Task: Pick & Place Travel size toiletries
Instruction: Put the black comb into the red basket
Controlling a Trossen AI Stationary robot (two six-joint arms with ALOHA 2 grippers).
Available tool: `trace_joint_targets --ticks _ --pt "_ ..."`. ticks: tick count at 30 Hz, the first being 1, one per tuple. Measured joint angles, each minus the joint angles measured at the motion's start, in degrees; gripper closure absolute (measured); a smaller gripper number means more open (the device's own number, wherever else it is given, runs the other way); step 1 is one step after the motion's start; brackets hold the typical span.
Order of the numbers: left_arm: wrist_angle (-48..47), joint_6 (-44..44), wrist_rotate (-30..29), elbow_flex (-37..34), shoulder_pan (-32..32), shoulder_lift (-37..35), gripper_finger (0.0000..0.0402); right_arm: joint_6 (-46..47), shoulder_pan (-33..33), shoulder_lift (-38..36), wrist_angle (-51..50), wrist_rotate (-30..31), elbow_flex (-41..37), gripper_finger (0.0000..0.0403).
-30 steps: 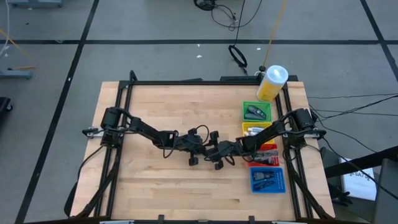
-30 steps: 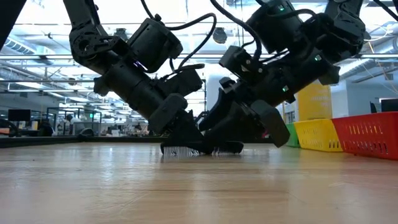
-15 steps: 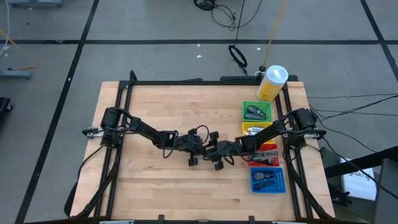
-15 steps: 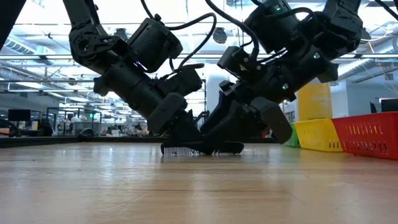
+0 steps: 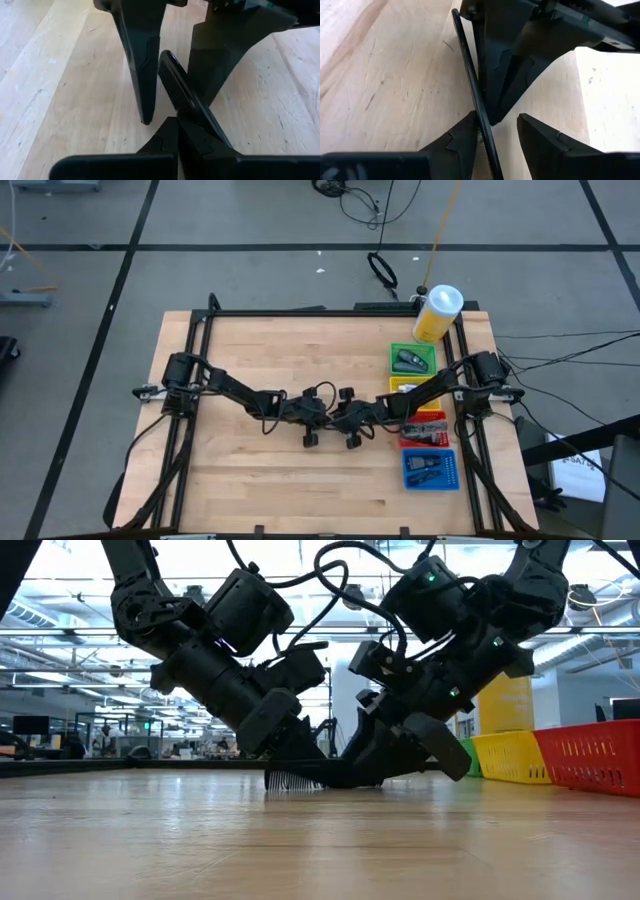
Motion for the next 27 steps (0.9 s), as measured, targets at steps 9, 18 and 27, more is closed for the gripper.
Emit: trace_joint_targets --ticks 9,18,27 --pt "-4.42 -1.24 -4.32 0.17 -0.24 -0.70 0.0399 1.31 2.28 -2.10 -5.05 -0.36 -0.15 0.0385" --pt "-4.28 -2.79 -12.48 -0.10 -1.35 -1.46 0.0397 16.49 9.37 -21.41 -34.62 5.29 -0.25 0.0397" --pt "-3.88 -1.38 -19.43 -0.14 -3.45 -1.36 0.0395 53.40 18.60 -47.21 -77.30 -6.24 -0.17 0.0397"
